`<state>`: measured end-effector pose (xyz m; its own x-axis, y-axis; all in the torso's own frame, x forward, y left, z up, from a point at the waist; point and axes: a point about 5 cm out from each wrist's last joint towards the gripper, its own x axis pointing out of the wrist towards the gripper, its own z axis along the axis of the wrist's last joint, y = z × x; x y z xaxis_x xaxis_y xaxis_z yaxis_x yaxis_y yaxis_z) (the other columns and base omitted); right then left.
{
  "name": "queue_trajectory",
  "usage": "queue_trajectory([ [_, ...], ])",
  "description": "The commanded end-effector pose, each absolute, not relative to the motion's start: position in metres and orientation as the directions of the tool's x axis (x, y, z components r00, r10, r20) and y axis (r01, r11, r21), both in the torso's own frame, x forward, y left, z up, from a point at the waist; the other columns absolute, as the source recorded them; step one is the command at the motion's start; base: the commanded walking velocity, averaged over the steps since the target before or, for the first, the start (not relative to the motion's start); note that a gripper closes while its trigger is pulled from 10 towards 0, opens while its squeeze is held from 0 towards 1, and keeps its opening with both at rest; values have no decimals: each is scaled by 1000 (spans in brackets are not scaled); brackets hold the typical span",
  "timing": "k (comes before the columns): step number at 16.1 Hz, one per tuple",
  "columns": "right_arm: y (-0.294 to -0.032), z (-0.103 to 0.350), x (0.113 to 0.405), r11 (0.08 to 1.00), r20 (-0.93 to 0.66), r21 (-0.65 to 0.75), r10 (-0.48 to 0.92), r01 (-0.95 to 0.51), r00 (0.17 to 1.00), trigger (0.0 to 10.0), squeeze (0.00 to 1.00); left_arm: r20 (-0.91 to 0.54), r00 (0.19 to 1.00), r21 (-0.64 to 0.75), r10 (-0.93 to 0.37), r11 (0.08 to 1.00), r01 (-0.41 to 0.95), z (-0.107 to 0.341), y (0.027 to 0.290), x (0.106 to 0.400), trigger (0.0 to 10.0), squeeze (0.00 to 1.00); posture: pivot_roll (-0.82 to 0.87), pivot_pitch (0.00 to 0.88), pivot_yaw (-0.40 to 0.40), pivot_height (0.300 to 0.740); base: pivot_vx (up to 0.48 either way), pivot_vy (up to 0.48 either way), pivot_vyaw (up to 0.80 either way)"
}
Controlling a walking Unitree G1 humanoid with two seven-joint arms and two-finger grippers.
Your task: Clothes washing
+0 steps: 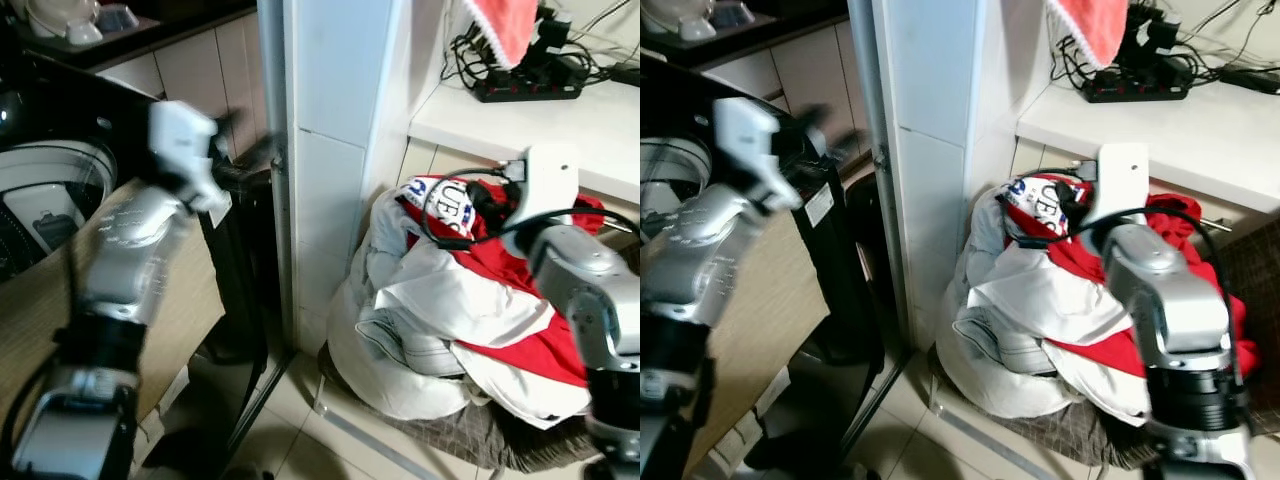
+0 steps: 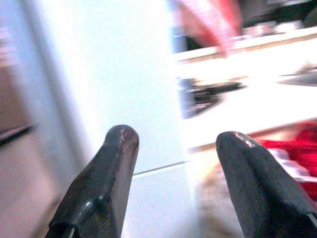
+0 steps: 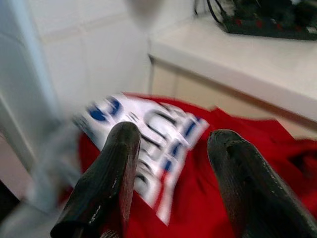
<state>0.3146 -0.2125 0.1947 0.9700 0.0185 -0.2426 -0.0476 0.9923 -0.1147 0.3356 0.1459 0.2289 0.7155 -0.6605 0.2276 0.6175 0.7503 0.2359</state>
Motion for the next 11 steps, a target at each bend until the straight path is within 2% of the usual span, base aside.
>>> queue_trajectory([
  [1, -216, 181, 313, 986, -325, -140, 42, -91, 945, 10000, 1000, 82, 631, 237, -772, 630, 740, 211, 128, 323, 10000, 0, -130, 0, 16, 740, 0, 0, 0],
  [2, -220, 177, 315, 984, -340, -147, 45, -101, 939, 10000, 1000, 21, 596, 226, -802, 585, 779, 203, 121, 318, 10000, 0, -129, 0, 17, 740, 0, 0, 0],
  [5, -225, 162, 325, 980, -377, -122, 104, -160, 921, 10000, 1000, -26, 574, 191, -818, 560, 806, 192, 108, 310, 10000, 0, -139, 0, 27, 740, 0, 0, 0],
  [8, -217, 141, 332, 905, -445, -212, 246, -368, 861, 10000, 1000, -69, 538, 144, -840, 525, 839, 190, 97, 300, 10000, 0, -134, 0, 25, 740, 0, 0, 0],
  [10, -214, 135, 336, 866, -450, -233, 306, -441, 839, 10000, 1000, -93, 535, 136, -840, 521, 842, 187, 97, 297, 10000, 0, -130, 0, 22, 740, 0, 0, 0],
  [11, -216, 126, 340, 838, -481, -275, 304, -471, 822, 10000, 0, -107, 533, 129, -839, 520, 844, 185, 96, 294, 10000, 0, -128, 0, 21, 740, 0, 0, 0],
])
